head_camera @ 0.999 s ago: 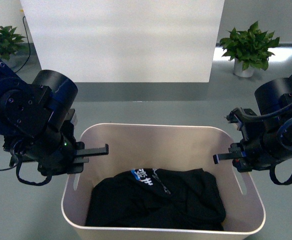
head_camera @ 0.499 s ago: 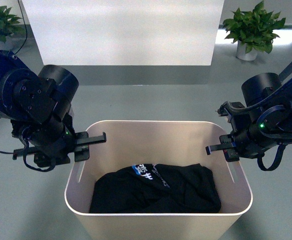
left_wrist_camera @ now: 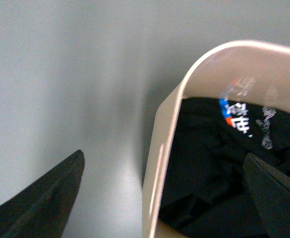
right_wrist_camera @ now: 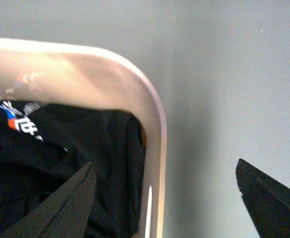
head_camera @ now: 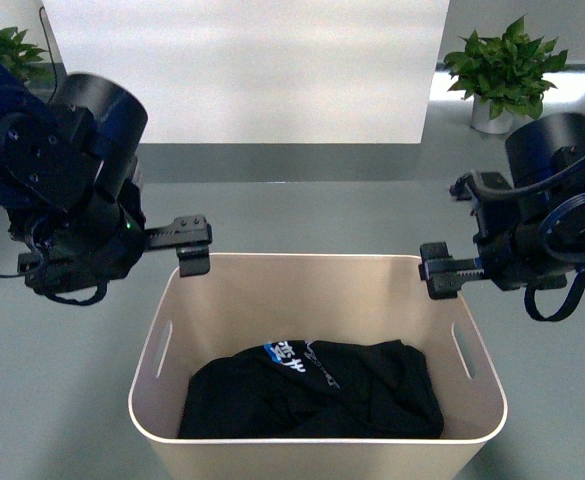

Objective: Move hamper under clothes hanger

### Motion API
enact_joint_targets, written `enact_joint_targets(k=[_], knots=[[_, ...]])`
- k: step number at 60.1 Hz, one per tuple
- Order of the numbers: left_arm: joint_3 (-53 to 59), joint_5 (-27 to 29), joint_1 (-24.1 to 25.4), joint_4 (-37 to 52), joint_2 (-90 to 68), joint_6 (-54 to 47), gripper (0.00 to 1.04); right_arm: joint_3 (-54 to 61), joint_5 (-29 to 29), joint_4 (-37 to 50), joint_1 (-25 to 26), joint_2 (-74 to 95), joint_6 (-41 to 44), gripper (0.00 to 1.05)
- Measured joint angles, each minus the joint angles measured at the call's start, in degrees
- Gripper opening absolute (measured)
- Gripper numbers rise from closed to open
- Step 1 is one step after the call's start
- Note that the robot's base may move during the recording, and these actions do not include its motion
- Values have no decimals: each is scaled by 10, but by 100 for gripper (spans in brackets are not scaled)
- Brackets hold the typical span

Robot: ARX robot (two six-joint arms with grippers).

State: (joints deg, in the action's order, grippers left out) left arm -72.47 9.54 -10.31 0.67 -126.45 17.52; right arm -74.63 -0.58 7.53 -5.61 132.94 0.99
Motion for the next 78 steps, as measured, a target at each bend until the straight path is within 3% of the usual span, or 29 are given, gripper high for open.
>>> enact_joint_targets(k=[4,28,37,42,50,58,69,78], knots=[[13,-2,-6,14,38,-11,98,23,-4,19,0,-44,-8,99],[134,37,-32,115,254,-82,98,199,-7,179,14,-291,-31,97],[262,54,-48,346,357,-137,80,283,10,245,17,-413,-38,96],[332,43,-48,426,422,-150,69,333,41,329,16,-466,-27,87],[410,30,-31,475,495,-161,51,401,45,414,17,-520,-18,70],[466,19,-9,483,518,-163,35,458,39,429,20,-541,-14,54],[547,-13,14,490,582,-166,3,546,9,443,46,-601,-12,22],[589,-27,33,489,629,-166,3,590,9,444,56,-650,-10,1]])
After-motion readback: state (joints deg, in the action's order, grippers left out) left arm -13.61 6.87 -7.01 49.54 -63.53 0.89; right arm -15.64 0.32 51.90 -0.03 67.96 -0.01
